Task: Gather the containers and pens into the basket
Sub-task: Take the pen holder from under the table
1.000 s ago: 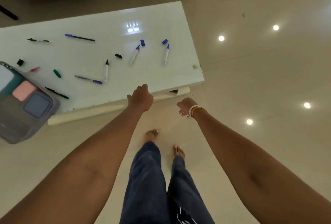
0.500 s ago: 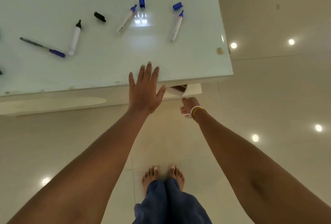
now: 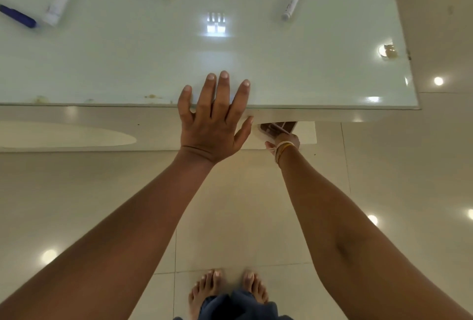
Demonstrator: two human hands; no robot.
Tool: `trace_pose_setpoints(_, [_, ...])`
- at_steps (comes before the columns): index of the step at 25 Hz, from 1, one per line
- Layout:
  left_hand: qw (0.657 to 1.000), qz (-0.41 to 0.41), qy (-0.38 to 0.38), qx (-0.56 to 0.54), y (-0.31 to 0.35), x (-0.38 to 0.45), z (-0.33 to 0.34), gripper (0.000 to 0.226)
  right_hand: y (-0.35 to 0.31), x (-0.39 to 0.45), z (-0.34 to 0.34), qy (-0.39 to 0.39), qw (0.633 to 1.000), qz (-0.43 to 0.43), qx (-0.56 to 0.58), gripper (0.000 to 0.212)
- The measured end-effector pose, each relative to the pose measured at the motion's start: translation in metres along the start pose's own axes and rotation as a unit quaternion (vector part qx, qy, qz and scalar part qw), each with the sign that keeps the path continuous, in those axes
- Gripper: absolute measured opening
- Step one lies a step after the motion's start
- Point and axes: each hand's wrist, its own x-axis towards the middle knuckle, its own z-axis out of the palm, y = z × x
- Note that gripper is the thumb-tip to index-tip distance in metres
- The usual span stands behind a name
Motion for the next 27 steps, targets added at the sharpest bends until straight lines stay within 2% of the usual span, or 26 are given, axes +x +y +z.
trace_pose_setpoints(1, [1.000,-0.008,-0.012,-0.001,0.000,0.002,-0.001,0.066,0.005,-0.002,-0.005,-0.020,1.000,0.002,-0.009,0.035])
trace_pose_setpoints(3, [0.997,-0.036,-0.061,-0.021,0.004,0.003,-0.015,0.065,0.017,-0.018,-0.018,0.002,0.999,0.033,0.001,0.018])
trace_pose_setpoints(5, [0.984,-0.074,-0.153,-0.050,0.011,0.007,-0.042,0.070,0.031,-0.047,-0.034,0.036,0.997,0.068,0.021,0.016])
trace_pose_setpoints(8, [0.934,-0.115,-0.321,-0.109,0.017,0.024,-0.090,0.078,0.042,-0.112,-0.062,0.046,0.991,0.112,0.051,0.029])
trace_pose_setpoints(11, [0.860,-0.166,-0.441,-0.195,0.013,0.043,-0.151,0.067,0.044,-0.191,-0.089,0.029,0.991,0.129,0.011,0.025])
trace_pose_setpoints(13, [0.791,-0.249,-0.497,-0.256,0.008,0.049,-0.197,0.055,0.035,-0.240,-0.102,0.010,0.990,0.141,-0.025,0.019])
trace_pose_setpoints(15, [0.702,-0.346,-0.549,-0.294,-0.003,0.061,-0.243,0.050,0.018,-0.287,-0.111,-0.012,0.988,0.146,-0.055,0.024])
trace_pose_setpoints(18, [0.539,-0.500,-0.589,-0.335,-0.031,0.087,-0.291,0.053,-0.014,-0.350,-0.111,-0.034,0.989,0.136,-0.053,0.021])
trace_pose_setpoints(20, [0.417,-0.589,-0.580,-0.377,-0.049,0.106,-0.315,0.058,-0.036,-0.385,-0.103,-0.059,0.991,0.117,-0.033,0.026])
trace_pose_setpoints(21, [0.375,-0.619,-0.563,-0.399,-0.055,0.115,-0.325,0.059,-0.045,-0.398,-0.097,-0.073,0.991,0.105,-0.030,0.029])
trace_pose_setpoints(22, [0.358,-0.632,-0.546,-0.418,-0.061,0.121,-0.331,0.061,-0.053,-0.409,-0.090,-0.087,0.991,0.092,-0.033,0.030])
trace_pose_setpoints(23, [0.367,-0.628,-0.532,-0.432,-0.065,0.125,-0.335,0.061,-0.059,-0.418,-0.084,-0.101,0.991,0.081,-0.040,0.031])
trace_pose_setpoints(26, [0.453,-0.610,-0.487,-0.431,-0.079,0.132,-0.332,0.053,-0.074,-0.434,-0.059,-0.123,0.990,0.058,-0.045,0.035])
trace_pose_setpoints(27, [0.463,-0.622,-0.465,-0.427,-0.084,0.132,-0.327,0.049,-0.079,-0.436,-0.051,-0.123,0.990,0.059,-0.040,0.035])
